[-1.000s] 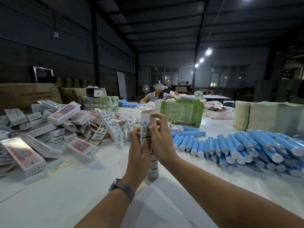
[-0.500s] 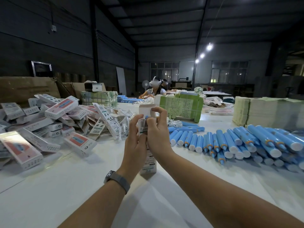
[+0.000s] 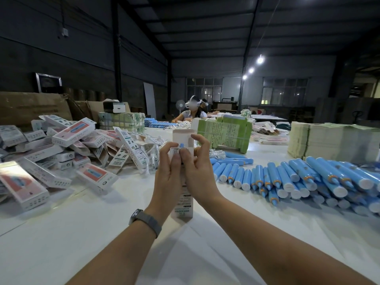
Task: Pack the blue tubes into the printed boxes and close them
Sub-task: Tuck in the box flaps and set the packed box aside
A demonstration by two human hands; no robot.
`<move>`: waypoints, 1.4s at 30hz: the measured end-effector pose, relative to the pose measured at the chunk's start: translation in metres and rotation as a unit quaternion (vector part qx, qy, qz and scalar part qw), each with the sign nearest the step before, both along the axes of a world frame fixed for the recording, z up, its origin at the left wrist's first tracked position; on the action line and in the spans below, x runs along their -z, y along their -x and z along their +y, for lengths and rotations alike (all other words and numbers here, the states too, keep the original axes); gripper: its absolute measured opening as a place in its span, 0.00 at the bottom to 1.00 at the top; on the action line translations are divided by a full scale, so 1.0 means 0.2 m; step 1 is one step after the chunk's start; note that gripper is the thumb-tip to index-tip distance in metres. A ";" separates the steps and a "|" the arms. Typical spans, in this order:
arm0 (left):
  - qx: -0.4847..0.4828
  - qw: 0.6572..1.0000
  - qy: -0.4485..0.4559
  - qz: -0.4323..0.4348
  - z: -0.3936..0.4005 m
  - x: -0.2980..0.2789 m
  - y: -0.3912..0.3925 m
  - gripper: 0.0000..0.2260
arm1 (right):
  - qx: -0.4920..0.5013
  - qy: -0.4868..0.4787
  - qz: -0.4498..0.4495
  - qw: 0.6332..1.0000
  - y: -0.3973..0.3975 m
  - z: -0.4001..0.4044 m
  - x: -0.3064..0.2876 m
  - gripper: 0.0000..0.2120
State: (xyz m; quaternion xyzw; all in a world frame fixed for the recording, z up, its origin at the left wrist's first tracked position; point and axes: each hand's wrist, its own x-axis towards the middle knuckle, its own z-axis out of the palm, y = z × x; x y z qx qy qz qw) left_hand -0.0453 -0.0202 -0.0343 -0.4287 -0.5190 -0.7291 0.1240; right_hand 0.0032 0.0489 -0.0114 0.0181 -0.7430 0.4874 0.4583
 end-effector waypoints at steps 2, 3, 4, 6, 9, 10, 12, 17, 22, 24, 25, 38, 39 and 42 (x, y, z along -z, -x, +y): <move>0.002 1.000 -0.005 0.002 0.01 0.00 0.00 0.08 | -0.004 -0.007 -0.004 1.000 0.00 0.01 0.00 0.15; 0.000 1.000 -0.007 0.002 0.01 0.01 0.00 0.08 | -0.012 -0.007 -0.005 1.000 0.00 0.01 0.01 0.11; -0.001 1.000 -0.008 0.002 0.01 0.01 0.01 0.08 | -0.017 -0.006 -0.004 1.000 -0.01 0.01 0.01 0.07; 0.000 1.000 -0.009 0.001 0.01 0.01 0.01 0.09 | -0.014 -0.002 -0.005 1.000 -0.01 0.02 0.02 0.05; -0.004 1.000 -0.010 0.013 0.01 0.02 0.01 0.08 | -0.013 0.000 -0.010 1.000 -0.01 0.02 0.02 0.05; -0.006 1.000 -0.011 0.021 0.01 0.01 0.02 0.07 | -0.013 0.001 -0.011 1.000 -0.01 0.02 0.01 0.04; -0.008 0.999 -0.010 0.030 0.01 0.01 0.02 0.07 | -0.013 0.001 -0.009 1.000 -0.02 0.03 0.01 0.04; 0.001 1.000 -0.011 0.001 0.02 0.01 0.02 0.07 | -0.005 -0.020 -0.008 1.000 -0.03 0.04 -0.03 0.03; 0.011 1.000 -0.023 -0.005 0.01 0.00 0.02 0.07 | 0.017 -0.042 0.020 0.999 0.01 0.02 -0.10 0.06; 0.017 0.999 -0.027 -0.007 0.01 -0.01 0.02 0.07 | -0.010 -0.013 0.032 0.999 0.02 0.01 -0.09 0.14; 0.018 0.999 -0.028 -0.012 0.01 0.00 0.02 0.07 | -0.018 -0.013 0.034 0.999 0.03 0.01 -0.09 0.17; 0.036 0.999 -0.011 -0.020 0.01 0.02 0.03 0.17 | 0.000 -0.060 0.022 0.998 -0.03 0.07 -0.03 0.07; 0.042 0.999 -0.011 -0.019 0.01 0.02 0.03 0.19 | -0.006 -0.060 0.015 0.998 -0.04 0.07 -0.03 0.06; 0.038 0.999 0.003 -0.008 0.02 0.02 0.04 0.23 | -0.010 -0.049 0.015 0.999 -0.05 0.06 -0.05 0.05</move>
